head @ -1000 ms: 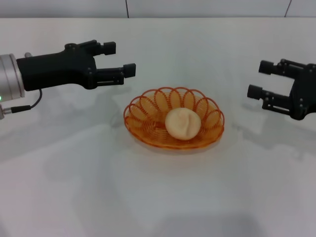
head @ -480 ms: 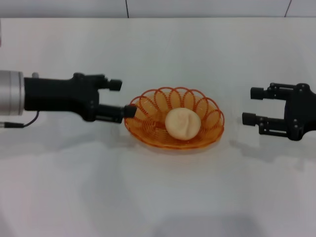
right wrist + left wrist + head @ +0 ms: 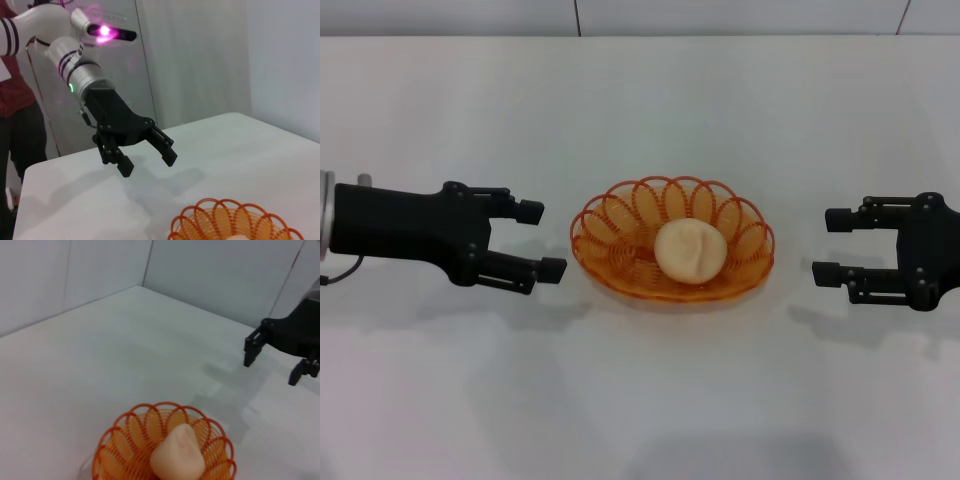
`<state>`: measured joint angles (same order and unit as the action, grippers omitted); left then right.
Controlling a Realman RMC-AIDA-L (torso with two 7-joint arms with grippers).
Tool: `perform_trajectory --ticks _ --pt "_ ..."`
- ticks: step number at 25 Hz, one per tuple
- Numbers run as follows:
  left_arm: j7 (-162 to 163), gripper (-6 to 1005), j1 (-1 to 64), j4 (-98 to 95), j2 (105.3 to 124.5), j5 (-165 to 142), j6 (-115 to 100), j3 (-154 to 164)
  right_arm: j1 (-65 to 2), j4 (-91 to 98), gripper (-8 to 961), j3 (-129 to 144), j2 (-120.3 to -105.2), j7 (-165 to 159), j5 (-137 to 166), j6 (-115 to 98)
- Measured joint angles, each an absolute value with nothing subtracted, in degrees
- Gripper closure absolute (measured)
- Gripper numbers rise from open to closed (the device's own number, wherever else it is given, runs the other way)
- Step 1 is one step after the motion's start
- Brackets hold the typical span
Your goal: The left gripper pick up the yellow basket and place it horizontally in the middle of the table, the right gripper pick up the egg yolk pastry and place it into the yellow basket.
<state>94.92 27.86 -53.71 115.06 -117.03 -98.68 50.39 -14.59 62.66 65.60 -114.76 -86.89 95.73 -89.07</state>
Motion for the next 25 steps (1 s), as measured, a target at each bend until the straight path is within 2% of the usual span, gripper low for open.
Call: perform_trajectory --ticks 25 --pt "94.13 111 28.56 -53.88 114.89 -117.94 -100.98 50.89 -15.10 64.67 305 65.99 -114.92 -89.15 98.85 -89.67"
